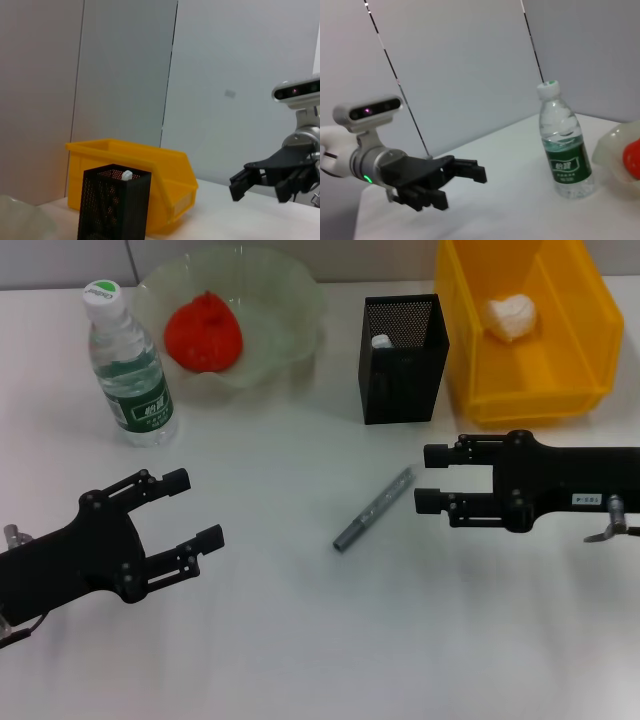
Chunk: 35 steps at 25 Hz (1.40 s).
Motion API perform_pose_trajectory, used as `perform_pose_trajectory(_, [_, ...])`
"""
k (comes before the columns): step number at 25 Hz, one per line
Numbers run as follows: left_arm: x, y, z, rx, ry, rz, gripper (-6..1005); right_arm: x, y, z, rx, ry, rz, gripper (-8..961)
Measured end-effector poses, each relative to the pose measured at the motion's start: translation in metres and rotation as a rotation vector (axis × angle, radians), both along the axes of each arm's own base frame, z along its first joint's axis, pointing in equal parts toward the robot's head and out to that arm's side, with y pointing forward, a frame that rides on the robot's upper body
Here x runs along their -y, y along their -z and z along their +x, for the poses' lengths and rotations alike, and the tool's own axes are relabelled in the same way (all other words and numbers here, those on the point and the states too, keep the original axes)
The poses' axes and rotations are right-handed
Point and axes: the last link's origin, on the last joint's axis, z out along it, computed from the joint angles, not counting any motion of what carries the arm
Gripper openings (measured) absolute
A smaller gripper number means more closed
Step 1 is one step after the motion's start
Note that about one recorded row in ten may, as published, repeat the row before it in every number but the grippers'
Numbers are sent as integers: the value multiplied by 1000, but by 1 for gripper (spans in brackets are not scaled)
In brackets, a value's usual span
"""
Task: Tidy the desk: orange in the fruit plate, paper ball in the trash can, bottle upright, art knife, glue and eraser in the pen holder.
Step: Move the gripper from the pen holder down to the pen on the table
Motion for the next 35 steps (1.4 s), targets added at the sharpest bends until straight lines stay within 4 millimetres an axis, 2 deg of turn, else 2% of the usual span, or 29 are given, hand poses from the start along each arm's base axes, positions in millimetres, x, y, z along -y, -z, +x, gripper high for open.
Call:
perform_pose_trajectory(3, [0,1,0,-9,4,-4,779,-6,-17,-13,3,-1,-26,615])
perform_pose_trajectory(9, [-1,5,2,-24,28,2,778,-31,-56,-56,108,11,-143,613])
perform_pose_trajectory(15, [-2,9,3,-28,28,4,778,-53,-66,-99,329,-13,-233,612])
perform_pose_trajectory(19, [-2,9,3,-27,28,6,778,-64,-60,-120,464,-52,-252,611])
perform_pose_trajectory(24, [-3,9,4,-25,24,11,778,-71,-42,-139,617,-126,-262,609])
perform_pose_trajectory(35, [-4,14,3,-31,0,14,778,-77,8,-155,866,-345,-215,606])
